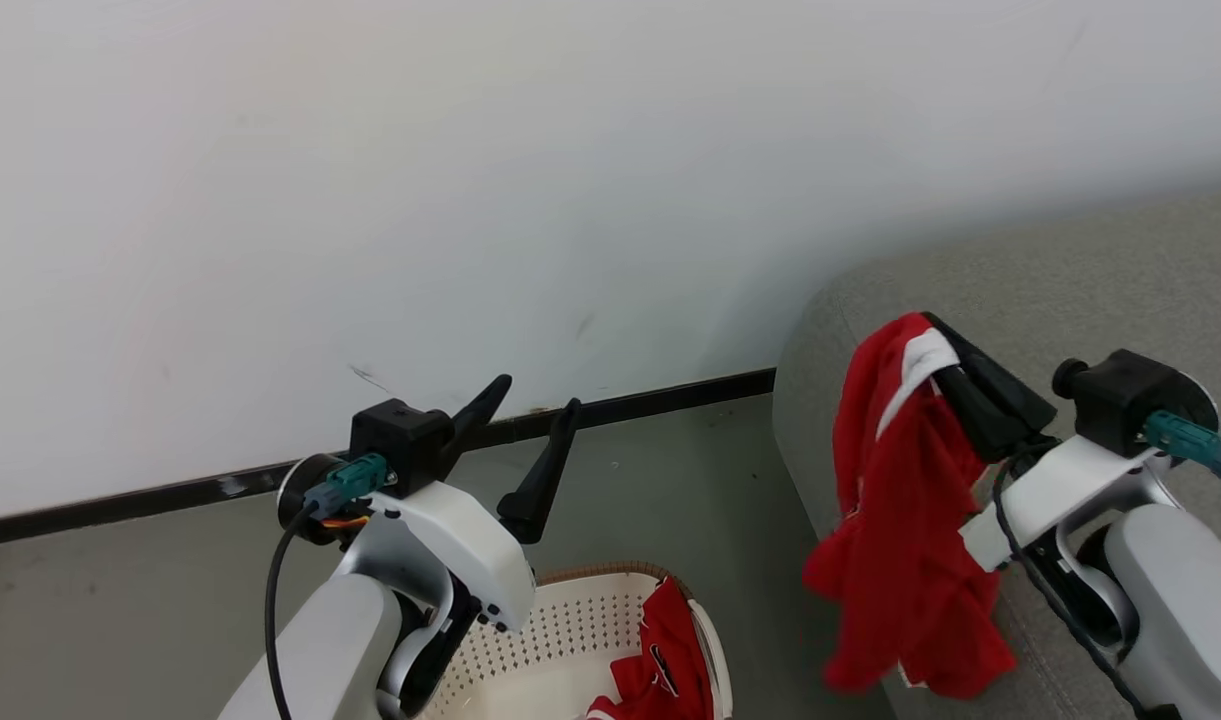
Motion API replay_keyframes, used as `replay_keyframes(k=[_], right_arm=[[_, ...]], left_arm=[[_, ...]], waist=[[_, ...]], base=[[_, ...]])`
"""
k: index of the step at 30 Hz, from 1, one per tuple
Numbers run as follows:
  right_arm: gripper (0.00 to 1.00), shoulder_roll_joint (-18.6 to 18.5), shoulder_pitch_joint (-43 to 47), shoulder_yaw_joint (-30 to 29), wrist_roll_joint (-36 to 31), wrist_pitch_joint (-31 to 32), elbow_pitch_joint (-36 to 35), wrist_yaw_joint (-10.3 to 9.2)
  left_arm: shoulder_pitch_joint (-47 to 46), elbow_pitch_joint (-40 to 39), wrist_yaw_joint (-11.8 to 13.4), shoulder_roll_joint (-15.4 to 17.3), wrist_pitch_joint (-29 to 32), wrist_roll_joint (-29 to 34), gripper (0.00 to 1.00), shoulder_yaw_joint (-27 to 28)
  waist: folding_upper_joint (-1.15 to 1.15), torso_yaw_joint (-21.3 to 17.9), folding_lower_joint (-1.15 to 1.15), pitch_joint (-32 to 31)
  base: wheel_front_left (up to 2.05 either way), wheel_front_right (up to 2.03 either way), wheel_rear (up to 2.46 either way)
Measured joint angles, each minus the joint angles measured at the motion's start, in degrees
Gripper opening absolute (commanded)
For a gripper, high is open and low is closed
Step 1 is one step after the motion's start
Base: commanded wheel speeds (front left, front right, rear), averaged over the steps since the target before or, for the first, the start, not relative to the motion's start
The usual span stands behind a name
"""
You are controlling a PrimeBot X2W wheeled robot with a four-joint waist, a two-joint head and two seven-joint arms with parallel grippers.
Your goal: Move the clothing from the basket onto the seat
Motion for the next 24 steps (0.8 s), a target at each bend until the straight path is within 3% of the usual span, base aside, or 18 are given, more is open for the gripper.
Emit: replay_keyframes(k=[10,24], right_arm=[[0.0,-0.93,6.22,-10.26,-3.53,0.0,-4.6,-0.01],[0.0,-0.75,11.53,-14.44,-7.19,0.0,-11.73,-0.01]], left_arm=[[2.46,-0.83,-1.16,-1.25,-2.58,-0.59,1.0,-2.36],[3.26,-0.85,-2.44,-1.75,-4.45,-1.12,1.0,-5.64]], waist=[[0.0,-3.08,0.0,-0.16],[0.0,-8.17,0.0,-0.2]], base=[[0.0,0.0,0.0],[0.0,0.0,0.0]])
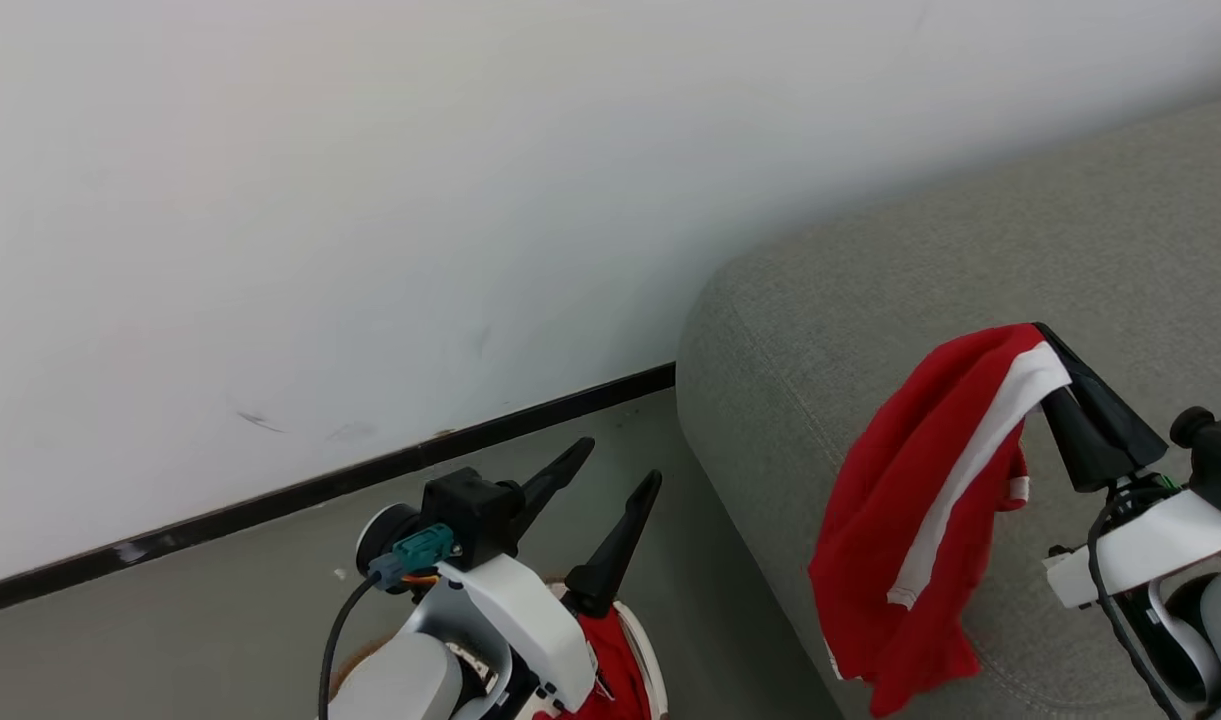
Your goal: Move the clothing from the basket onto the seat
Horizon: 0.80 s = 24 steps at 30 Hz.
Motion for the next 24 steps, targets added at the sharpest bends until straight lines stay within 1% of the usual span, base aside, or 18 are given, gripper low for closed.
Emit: replay_keyframes(k=[7,11,12,18,19,21,24], right_arm=[[0.0,0.11,2.91,-1.8,-0.51,0.01,-2.97,0.0],[0.0,0.12,3.1,-1.62,-0.49,0.59,-3.65,0.0],[0.0,0.09,3.09,-0.85,-0.37,1.0,-3.78,0.0],[0.0,-0.11,2.73,3.46,1.26,2.15,-3.39,0.0],[0.0,-0.26,2.5,3.97,1.62,2.26,-3.18,0.0],[0.0,-0.88,0.76,4.9,2.22,2.71,-2.49,0.01],[0.0,-2.24,-4.15,5.03,2.57,3.46,-1.04,0.0]], left_arm=[[0.53,0.01,-0.42,-0.22,-1.01,-0.34,1.0,-1.32],[0.53,-0.26,-0.42,-0.27,-1.59,-0.67,1.0,-1.37],[0.53,-0.45,-0.38,-0.3,-2.0,-0.67,1.0,-1.38],[0.83,-1.18,0.23,-0.44,-2.61,-0.63,1.0,-1.4],[1.13,-1.35,0.68,-0.48,-2.88,-0.52,1.0,-1.38],[1.79,-1.55,1.16,-0.49,-3.1,-0.3,1.0,-1.46],[2.19,-2.14,1.93,-0.47,-3.1,0.7,1.0,-1.45]], waist=[[0.0,-3.13,0.0,0.19],[0.0,-4.93,0.0,0.41],[0.0,-5.77,0.0,0.57],[0.0,-7.87,0.0,1.38],[0.0,-8.1,0.0,1.61],[0.0,-8.47,0.0,2.16],[0.0,-8.77,0.0,3.12]], base=[[0.0,0.0,0.0],[0.0,0.0,0.0],[0.0,0.0,0.0],[0.0,0.0,0.0],[0.0,0.0,0.0],[0.0,0.0,0.0],[0.0,0.0,0.0]])
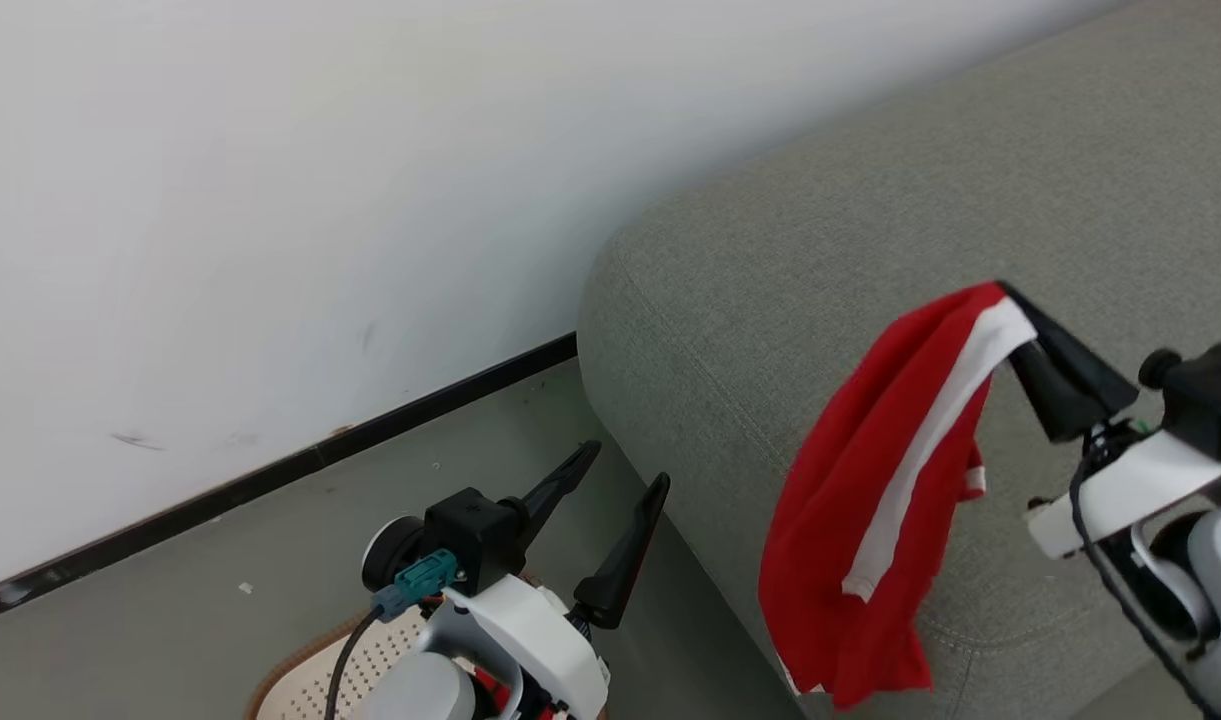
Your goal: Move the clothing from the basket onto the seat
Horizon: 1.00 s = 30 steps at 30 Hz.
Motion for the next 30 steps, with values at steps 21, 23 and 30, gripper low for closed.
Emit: replay_keyframes(k=[21,23,30], right_arm=[[0.0,-8.77,-34.52,-13.47,0.22,4.46,16.47,0.02],[0.0,-10.44,-35.52,-15.61,-1.19,4.66,19.13,0.02],[0.0,-12.01,-36.42,-19.03,-3.08,4.66,25.99,0.0]], left_arm=[[-1.2,-4.68,2.69,1.18,1.82,4.82,1.0,-1.82],[-1.55,-5.05,2.7,1.22,2.14,5.12,1.0,-2.22],[-2.58,-6.6,2.69,1.16,3.42,5.77,1.0,-3.79]], waist=[[0.0,3.26,0.0,7.44],[0.0,3.74,0.0,8.16],[0.0,5.4,0.0,10.69]], base=[[0.0,0.0,0.0],[0.0,0.0,0.0],[0.0,0.0,0.0]])
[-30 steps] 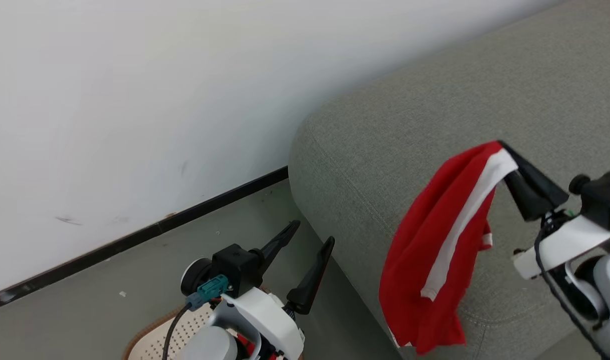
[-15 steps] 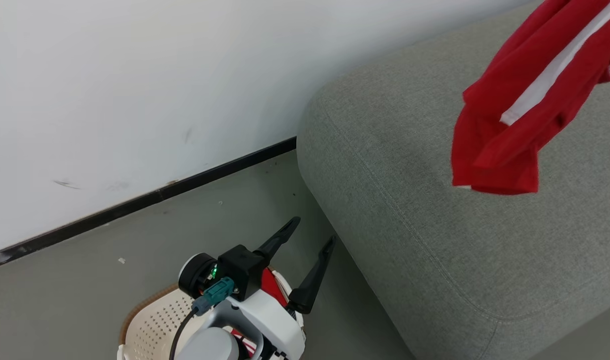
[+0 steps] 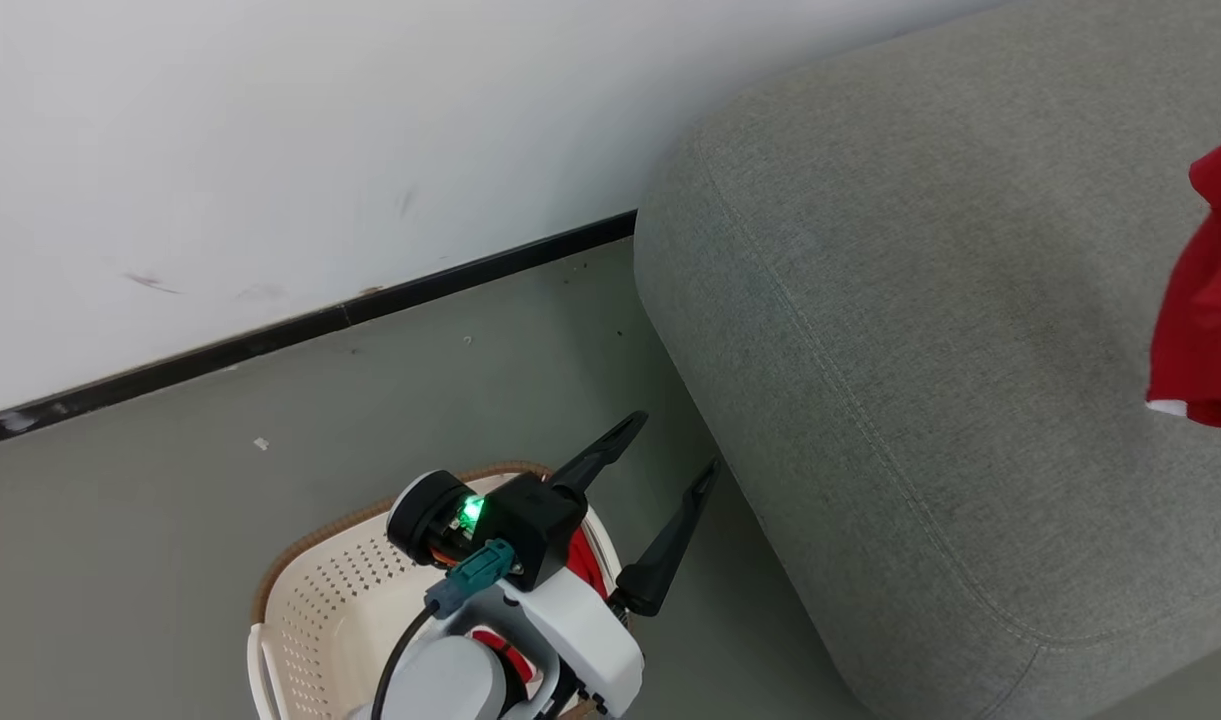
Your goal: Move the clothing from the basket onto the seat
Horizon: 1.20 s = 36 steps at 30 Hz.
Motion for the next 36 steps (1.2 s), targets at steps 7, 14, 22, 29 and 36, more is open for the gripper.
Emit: replay_keyframes(k=[7,14,22,29,36], right_arm=[[0.0,-0.13,-0.01,-1.68,-0.63,-1.64,4.08,0.0],[0.0,3.54,0.72,-1.25,-0.6,-4.45,8.17,0.0],[0.0,10.53,7.58,0.88,0.03,-6.15,14.04,0.03],[0.0,13.15,11.19,2.66,0.1,-7.21,17.6,0.03],[0.0,14.64,13.14,3.94,0.09,-7.66,18.56,0.03]], left_arm=[[-2.16,-1.38,-0.08,-0.03,1.22,1.23,1.0,-0.66],[-3.31,-1.64,-0.35,-0.02,2.33,1.72,1.0,-1.02],[-4.58,-1.71,-0.52,0.07,3.1,1.76,1.0,-1.16],[-5.57,-1.72,-0.58,0.36,3.59,2.24,1.0,-1.18],[-5.58,-1.63,-0.58,1.14,3.58,2.24,1.0,-1.0]], waist=[[0.0,1.31,0.0,2.43],[0.0,2.07,0.0,4.77],[0.0,2.21,0.0,7.28],[0.0,1.8,0.0,9.09],[0.0,1.12,0.0,10.13]], base=[[0.0,0.0,0.0],[0.0,0.0,0.0],[0.0,0.0,0.0],[0.0,0.0,0.0],[0.0,0.0,0.0]])
